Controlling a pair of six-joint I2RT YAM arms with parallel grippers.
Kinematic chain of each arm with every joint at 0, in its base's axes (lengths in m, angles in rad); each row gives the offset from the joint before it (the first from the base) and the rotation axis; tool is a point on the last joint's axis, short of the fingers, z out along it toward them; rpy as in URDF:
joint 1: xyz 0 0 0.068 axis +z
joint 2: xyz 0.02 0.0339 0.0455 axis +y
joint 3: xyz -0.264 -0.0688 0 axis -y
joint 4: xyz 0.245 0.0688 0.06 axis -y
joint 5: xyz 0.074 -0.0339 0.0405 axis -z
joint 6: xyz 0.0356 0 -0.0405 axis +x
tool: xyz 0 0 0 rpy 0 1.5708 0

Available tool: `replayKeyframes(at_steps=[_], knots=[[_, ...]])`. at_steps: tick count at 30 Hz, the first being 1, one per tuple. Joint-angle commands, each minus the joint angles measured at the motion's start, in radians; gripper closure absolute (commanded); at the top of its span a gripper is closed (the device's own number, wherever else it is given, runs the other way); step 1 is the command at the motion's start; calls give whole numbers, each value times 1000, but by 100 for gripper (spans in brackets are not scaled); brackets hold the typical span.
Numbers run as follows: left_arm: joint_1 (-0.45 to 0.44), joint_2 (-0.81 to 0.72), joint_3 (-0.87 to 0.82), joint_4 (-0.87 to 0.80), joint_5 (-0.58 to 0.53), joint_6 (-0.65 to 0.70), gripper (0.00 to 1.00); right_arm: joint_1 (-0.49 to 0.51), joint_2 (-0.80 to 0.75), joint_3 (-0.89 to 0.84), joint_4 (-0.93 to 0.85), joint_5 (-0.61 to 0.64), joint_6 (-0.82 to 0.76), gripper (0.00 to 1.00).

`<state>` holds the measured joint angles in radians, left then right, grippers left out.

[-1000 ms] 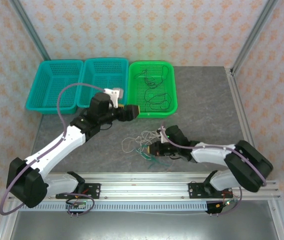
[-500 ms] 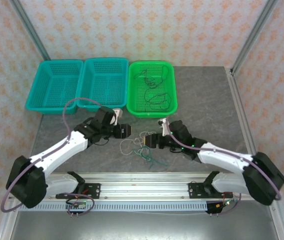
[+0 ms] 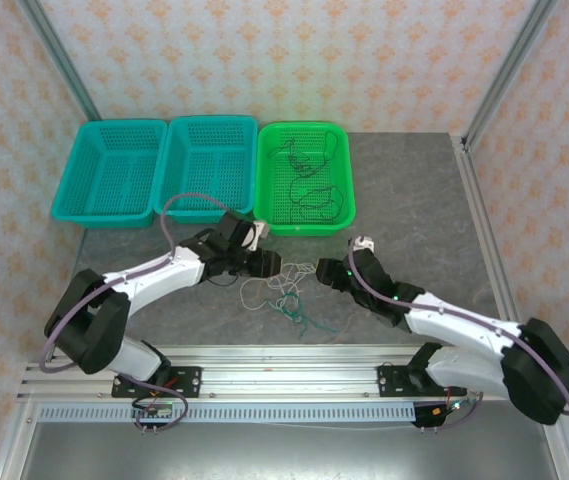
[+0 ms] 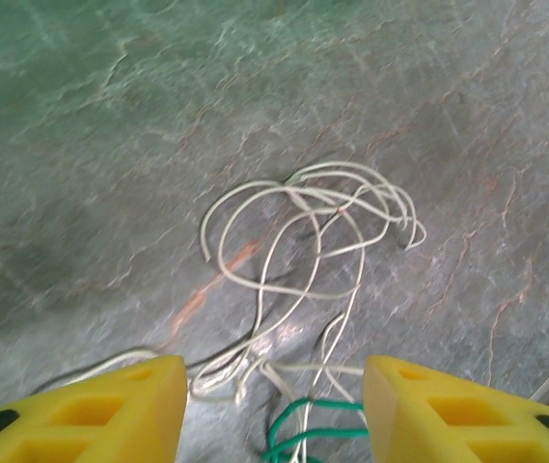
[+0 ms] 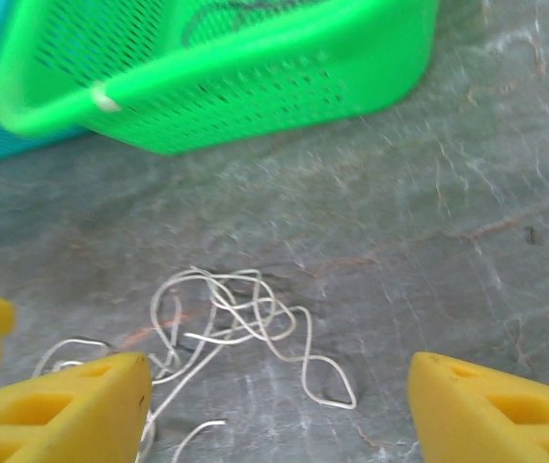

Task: Untangle the cables

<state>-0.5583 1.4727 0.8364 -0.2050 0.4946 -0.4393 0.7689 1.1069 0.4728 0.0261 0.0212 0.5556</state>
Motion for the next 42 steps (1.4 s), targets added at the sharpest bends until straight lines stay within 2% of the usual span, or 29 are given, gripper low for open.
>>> replayKeyframes(at_steps=[1,7,20,25,33,38,42], knots=[[-38,46,63,97,4,70,50,-2,71,54,-40,6,27,30],[-78,173,144,96,-46,149,52,-2,111,57,-7,-7,43,31],[-78,332,193,149,-70,156,54,-2,-34,-39,0,40,84,31],[-79,344,188,174,-61,137,65,-2,-41,-46,1,43,90,31],[-79,318,172,156,-85,146,100,-2,-19,-47,22,-1,91,31],[-78,268,150,163,-82,129,100,2,56,-8,55,-157,35,30],[-79,204,148,156,-93,99,100,35,178,54,97,-257,17,23]])
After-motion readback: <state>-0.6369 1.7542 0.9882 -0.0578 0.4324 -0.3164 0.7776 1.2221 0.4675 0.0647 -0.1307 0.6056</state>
